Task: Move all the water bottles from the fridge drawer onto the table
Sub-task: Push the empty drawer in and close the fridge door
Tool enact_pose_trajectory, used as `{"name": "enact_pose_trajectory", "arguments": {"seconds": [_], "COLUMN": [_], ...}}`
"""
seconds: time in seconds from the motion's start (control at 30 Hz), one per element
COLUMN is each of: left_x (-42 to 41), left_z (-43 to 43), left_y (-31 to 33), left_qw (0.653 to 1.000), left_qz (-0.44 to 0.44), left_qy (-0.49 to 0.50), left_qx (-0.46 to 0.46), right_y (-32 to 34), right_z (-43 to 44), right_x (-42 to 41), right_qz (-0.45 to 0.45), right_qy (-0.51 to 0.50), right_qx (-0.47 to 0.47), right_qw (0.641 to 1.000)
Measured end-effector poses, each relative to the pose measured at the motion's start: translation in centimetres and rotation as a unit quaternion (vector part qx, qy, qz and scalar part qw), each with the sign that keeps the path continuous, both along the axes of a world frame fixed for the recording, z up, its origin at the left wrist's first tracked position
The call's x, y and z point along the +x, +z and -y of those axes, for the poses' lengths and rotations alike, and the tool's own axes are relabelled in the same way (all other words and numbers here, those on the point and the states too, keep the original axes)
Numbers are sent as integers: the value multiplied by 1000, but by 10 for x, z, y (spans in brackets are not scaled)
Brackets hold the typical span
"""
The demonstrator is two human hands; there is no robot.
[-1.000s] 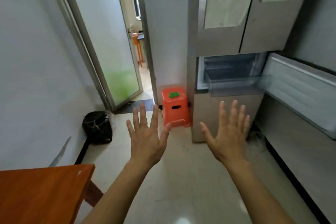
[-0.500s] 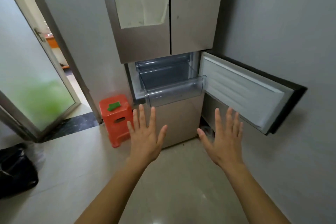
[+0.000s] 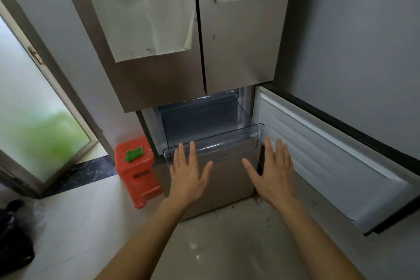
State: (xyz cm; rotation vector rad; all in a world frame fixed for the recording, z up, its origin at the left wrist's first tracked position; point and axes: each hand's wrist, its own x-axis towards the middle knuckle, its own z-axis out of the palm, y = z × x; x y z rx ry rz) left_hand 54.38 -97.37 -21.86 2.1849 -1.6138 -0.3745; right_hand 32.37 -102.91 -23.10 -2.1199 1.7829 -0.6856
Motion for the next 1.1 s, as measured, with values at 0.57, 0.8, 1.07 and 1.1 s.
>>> {"name": "enact_pose_trajectory", "arguments": {"seconds": [0.57,0.8,1.07,1.1], "left_x": [8,20,62,65], "left_z": [176,184,214,215], "left_y": [-76,-95,-100,-104], "left_qw": [962,971,982,984], "left_qz": [-85,-19,17,22], "left_qy": [180,189,131,121], "left_qx": [185,143,138,132], "right_y": [-76,-86,-98,-99], "right_z": [221,239,265,269], "right_x": [27,58,94,96], "right_qz": [78,97,115,106], "right_qy": [133,127,120,125], "right_qx": [276,260,250,244], "right_qw": [949,952,954,956]}}
